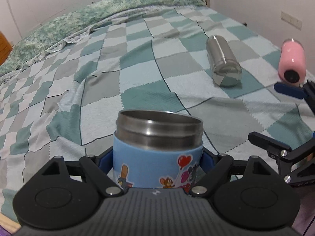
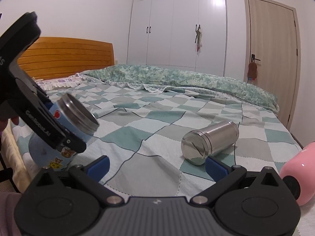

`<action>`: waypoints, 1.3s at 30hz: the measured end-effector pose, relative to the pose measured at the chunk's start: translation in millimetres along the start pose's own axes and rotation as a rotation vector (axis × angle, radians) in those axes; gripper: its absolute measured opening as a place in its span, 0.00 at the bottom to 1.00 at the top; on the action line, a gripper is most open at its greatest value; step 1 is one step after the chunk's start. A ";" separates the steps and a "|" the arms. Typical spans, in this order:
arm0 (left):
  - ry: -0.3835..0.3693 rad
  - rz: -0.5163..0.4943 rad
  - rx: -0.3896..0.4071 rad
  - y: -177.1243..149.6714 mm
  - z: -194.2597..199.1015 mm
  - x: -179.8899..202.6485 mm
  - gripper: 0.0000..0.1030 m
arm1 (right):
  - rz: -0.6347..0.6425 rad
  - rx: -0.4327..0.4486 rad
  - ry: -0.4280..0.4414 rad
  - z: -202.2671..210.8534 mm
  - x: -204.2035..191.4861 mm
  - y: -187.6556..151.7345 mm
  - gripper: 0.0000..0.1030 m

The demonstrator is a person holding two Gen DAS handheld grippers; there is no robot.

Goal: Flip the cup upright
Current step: 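Rotate the held cup with the left gripper so its rim faces up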

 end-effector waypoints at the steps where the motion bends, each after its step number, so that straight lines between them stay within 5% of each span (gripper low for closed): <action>1: -0.001 0.017 0.014 -0.1 2.5 -2.9 0.83 | -0.001 0.003 0.000 0.2 -0.8 0.7 1.00; 18: -0.034 0.286 0.307 29.6 4.1 -45.6 0.82 | -0.045 0.036 -0.024 -12.6 -7.7 10.8 1.00; 34: 0.022 0.226 0.418 4.8 -17.6 -27.9 0.83 | -0.046 0.020 -0.058 -19.3 -8.4 9.2 1.00; 36: 0.023 0.225 0.417 5.0 -17.6 -28.7 0.88 | -0.046 0.024 -0.062 -18.4 -8.3 9.8 1.00; 37: 0.024 0.218 0.419 5.5 -16.2 -28.0 0.98 | -0.047 0.028 -0.063 -18.2 -8.3 10.0 1.00; 39: 0.036 0.208 0.446 5.1 -7.9 -26.3 1.00 | -0.049 0.037 -0.068 -16.7 -7.0 11.0 1.00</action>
Point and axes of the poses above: each gripper's, at about its wrist camera, not at the fingertips, and z roughly against the way its jaws point, x to its right, y to its top, the point moved 8 cm from there along -z, roughly the way its jaws point
